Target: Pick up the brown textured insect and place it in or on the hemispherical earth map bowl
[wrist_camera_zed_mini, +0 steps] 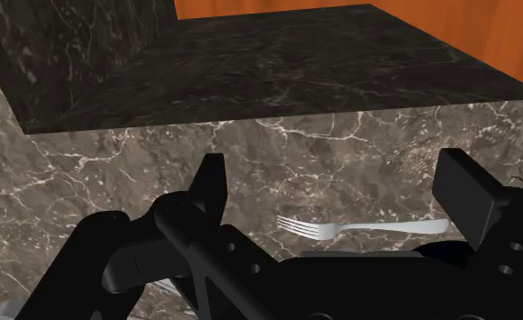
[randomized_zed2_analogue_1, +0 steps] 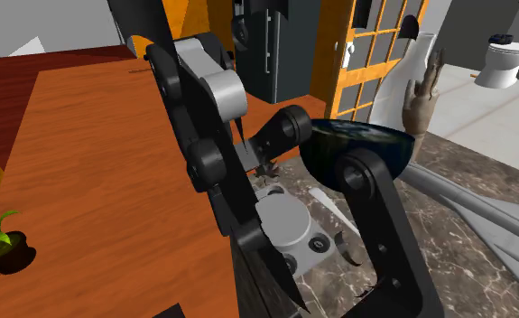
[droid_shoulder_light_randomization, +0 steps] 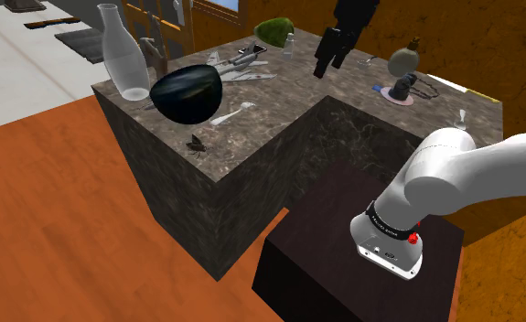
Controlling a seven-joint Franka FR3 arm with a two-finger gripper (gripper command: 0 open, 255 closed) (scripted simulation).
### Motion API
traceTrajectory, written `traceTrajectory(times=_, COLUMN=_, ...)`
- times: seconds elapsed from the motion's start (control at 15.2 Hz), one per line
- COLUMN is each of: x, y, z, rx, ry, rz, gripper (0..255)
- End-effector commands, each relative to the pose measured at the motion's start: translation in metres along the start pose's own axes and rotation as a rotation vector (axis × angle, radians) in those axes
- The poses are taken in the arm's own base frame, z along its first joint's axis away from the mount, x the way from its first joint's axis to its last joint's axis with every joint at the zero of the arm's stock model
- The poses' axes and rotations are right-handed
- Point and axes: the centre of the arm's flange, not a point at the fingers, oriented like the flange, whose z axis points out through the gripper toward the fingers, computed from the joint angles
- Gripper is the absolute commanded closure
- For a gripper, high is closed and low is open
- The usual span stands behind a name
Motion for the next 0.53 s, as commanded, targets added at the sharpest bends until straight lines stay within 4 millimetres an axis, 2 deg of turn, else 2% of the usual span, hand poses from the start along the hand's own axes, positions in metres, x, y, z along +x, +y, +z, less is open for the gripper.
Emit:
traceTrajectory(times=0.0, x=0.000, y=0.000, z=0.000, rx=0.000, ry=0.000, rz=0.000, gripper=0)
traceTrajectory(times=0.46, x=0.043, y=-0.073, z=0.045, rx=-0.015, ry=-0.027, rz=0.003, gripper=0)
